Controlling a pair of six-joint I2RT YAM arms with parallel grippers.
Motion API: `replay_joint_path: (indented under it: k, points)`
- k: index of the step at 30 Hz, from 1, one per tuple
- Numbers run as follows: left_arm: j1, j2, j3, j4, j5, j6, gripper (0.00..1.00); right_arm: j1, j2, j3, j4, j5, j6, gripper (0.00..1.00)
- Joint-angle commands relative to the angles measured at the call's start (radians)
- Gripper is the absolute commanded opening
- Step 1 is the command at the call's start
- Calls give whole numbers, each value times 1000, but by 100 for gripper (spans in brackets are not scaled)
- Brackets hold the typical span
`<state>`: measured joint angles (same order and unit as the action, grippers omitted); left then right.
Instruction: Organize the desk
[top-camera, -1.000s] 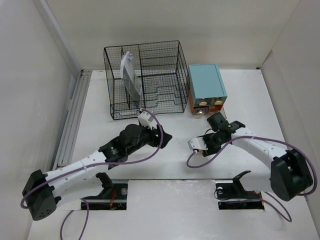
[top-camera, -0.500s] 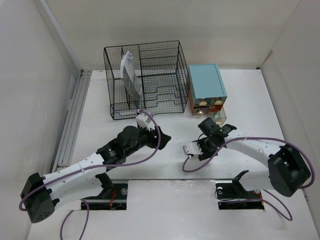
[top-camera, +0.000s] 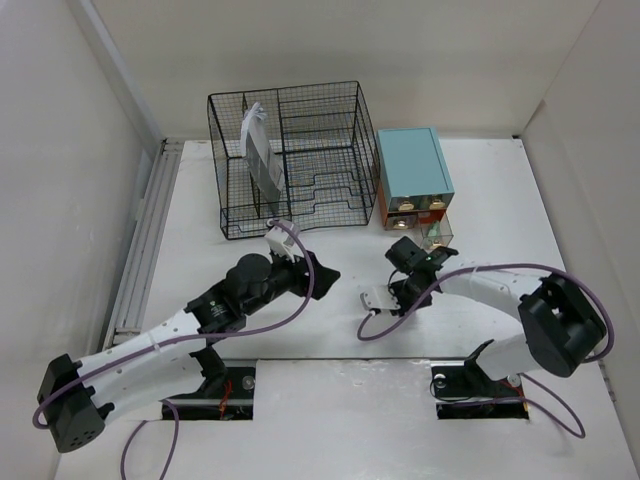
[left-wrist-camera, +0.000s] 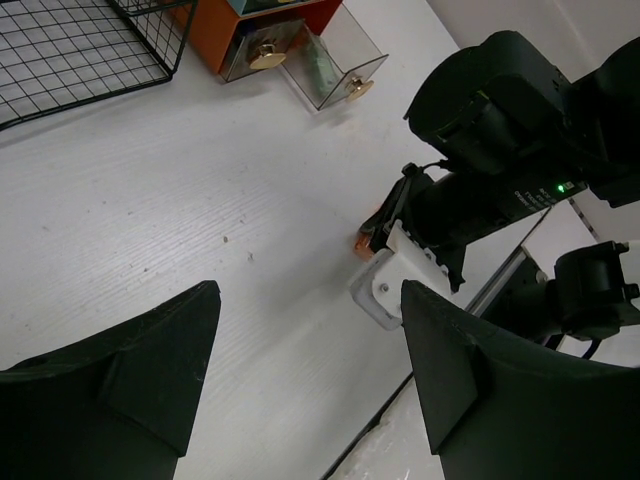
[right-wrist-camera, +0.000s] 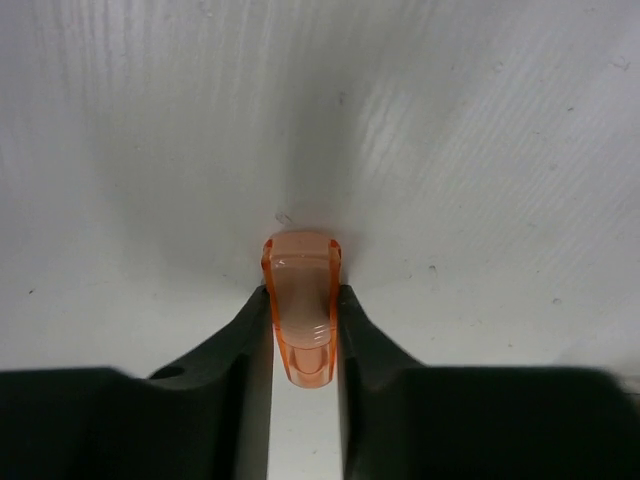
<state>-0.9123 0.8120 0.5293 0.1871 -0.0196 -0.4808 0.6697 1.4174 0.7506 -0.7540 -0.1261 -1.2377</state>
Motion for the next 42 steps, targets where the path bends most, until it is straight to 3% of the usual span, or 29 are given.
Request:
replay_joint_path:
  k: [1,8,16,22,32,35,39,42]
  points:
    - [4,-24,-17,23,6,-10,70,8,3,32,33,11,40,9]
    - [4,-24,-17,23,6,-10,70,-84,-81,154,140,-21,246,6]
    - [4,-14,-17,32,15,-10,70,-257,-150,233,309,124,406,6]
    - [4,-5,-17,32,15,-10,70,-349,-77,253,369,161,434,6]
    - [4,4,-17,41,15,-10,70,-380,49,303,452,223,434,9]
    - [4,4,-17,41,15,-10,70,-389,78,323,452,223,434,14]
    - [4,4,-17,41,15,-10,70,-400,98,332,452,232,434,42]
    - [4,4,-17,41,15,-10,70,-409,86,322,452,223,434,55]
